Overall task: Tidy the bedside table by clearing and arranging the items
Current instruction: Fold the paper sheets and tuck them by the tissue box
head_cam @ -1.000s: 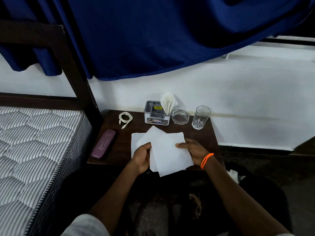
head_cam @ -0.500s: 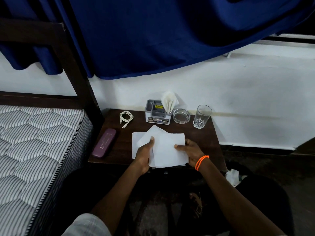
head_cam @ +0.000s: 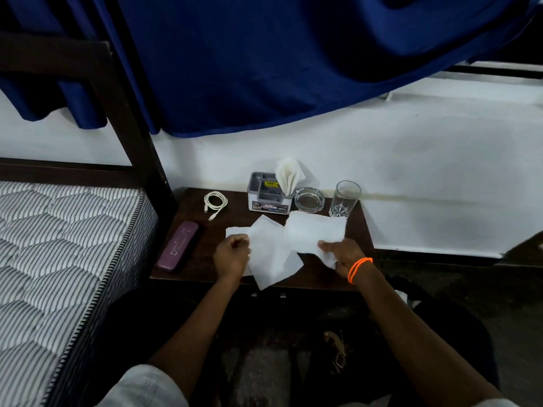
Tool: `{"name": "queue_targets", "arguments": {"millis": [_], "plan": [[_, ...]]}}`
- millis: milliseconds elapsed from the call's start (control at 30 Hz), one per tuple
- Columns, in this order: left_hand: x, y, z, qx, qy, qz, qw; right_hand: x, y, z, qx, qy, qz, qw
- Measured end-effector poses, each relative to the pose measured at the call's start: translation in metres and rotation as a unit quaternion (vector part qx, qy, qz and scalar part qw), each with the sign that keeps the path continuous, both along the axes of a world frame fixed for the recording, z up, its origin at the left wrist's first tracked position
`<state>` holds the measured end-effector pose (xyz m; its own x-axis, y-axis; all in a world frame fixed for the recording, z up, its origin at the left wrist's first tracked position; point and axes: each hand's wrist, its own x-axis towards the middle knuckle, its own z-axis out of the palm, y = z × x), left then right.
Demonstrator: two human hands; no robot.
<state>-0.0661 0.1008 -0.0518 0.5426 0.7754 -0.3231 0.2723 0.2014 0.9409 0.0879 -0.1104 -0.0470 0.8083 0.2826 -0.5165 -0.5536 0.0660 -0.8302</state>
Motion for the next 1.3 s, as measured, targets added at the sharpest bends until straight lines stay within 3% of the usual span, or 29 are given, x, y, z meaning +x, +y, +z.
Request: {"name": "queue_targets", "arguments": {"millis": [100,300,533,700,833,1000,1300], "plan": [[-0.015,0.011,-0.015,0.242,0.135,-0.046,0.960,0.016,-0.013,0.000,-0.018,0.019,-0.019,0.999],[-0.022,-0.003,-0.030,0.382,0.214,-0.131,0.890,0.012,-0.013,-0.003,-0.040,0.028,0.048,0.998],[-0.016,-0.004,-0.026,0.368,0.223,-0.109,0.896,0.002,0.007,-0.011,-0.003,0.028,0.057,0.998],[-0.017,-0.011,-0.016,0.336,0.305,-0.102,0.886,-0.003,0.015,-0.020,-0.117,-0.054,0.136,0.982],[-0.018,-0.019,-0.009,0.354,0.367,-0.157,0.846,-0.010,0.028,-0.017,-0.323,-0.230,0.178,0.901],[-0.021,-0.022,-0.004,0.368,0.396,-0.188,0.820,-0.018,0.048,-0.011,-0.395,-0.249,0.253,0.847],[-0.029,-0.019,-0.004,0.328,0.374,-0.193,0.846,-0.020,0.052,-0.012,-0.309,-0.154,0.244,0.906]]}}
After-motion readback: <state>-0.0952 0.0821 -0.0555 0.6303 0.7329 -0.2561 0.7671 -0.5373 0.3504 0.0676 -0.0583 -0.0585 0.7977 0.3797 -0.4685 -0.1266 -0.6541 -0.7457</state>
